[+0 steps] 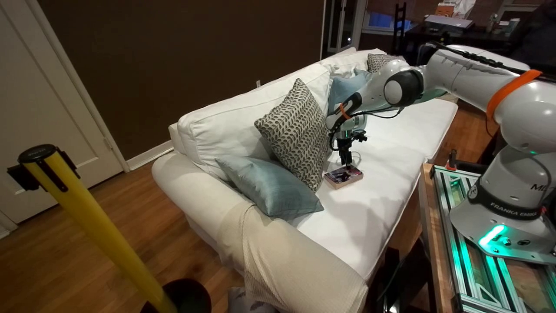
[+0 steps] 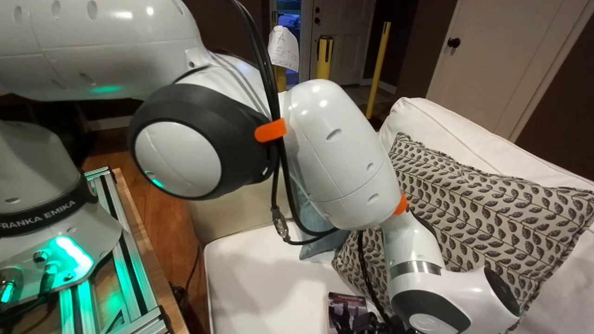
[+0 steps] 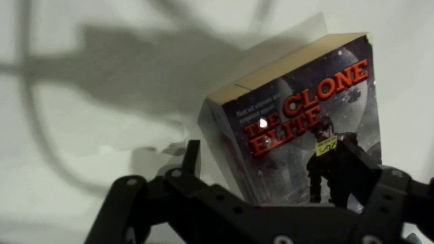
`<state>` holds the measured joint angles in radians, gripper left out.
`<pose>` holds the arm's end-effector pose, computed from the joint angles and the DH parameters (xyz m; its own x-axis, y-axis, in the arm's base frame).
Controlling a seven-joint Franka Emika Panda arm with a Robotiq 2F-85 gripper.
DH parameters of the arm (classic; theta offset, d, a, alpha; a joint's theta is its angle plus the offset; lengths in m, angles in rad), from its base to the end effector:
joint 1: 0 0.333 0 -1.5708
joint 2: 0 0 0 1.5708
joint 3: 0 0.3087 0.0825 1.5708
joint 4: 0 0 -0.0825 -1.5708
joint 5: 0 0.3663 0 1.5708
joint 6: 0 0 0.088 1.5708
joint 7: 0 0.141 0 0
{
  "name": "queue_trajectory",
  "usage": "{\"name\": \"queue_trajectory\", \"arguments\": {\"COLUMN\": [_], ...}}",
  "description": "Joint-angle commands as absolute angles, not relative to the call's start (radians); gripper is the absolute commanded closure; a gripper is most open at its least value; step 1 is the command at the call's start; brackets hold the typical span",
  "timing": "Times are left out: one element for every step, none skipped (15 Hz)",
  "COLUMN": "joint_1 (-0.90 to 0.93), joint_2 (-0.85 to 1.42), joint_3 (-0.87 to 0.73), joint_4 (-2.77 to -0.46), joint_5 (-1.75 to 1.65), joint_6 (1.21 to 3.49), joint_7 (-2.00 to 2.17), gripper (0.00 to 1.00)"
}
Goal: Put the book on the left armrest
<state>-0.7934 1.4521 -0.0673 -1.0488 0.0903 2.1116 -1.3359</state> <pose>0.4212 -0.4686 -0.1196 0.8832 0.4583 -0.1000 0.3964 -0.8432 -0.3633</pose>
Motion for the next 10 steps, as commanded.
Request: {"name": "queue_trajectory", "arguments": {"joint_1": [-0.806, -0.803, -0.798, -0.795, -0.795, -0.793, -0.791, -0.789, -0.788, -0.789], "joint_2": [1.541, 1.522, 1.490, 1.490, 1.488, 1.486, 1.485, 1.486, 1.486, 1.486], "joint_3": [-0.049, -0.049, -0.052, -0.056, -0.056, -0.060, -0.062, -0.066, -0.067, -0.065], "joint_4": [-0.905, -0.924, -0.973, -0.971, -0.974, -0.979, -0.983, -0.988, -0.992, -0.994], "joint_5": [0.058, 0.054, 0.047, 0.042, 0.039, 0.031, 0.026, 0.019, 0.015, 0.012], "joint_6": [1.985, 1.958, 1.962, 1.953, 1.947, 1.945, 1.944, 1.955, 1.966, 1.964], "joint_7": [-1.380, -1.395, -1.402, -1.405, -1.409, -1.412, -1.413, -1.408, -1.405, -1.403], "gripper": [0.00, 0.00, 0.00, 0.00, 0.00, 0.00, 0.00, 0.00, 0.00, 0.00]}}
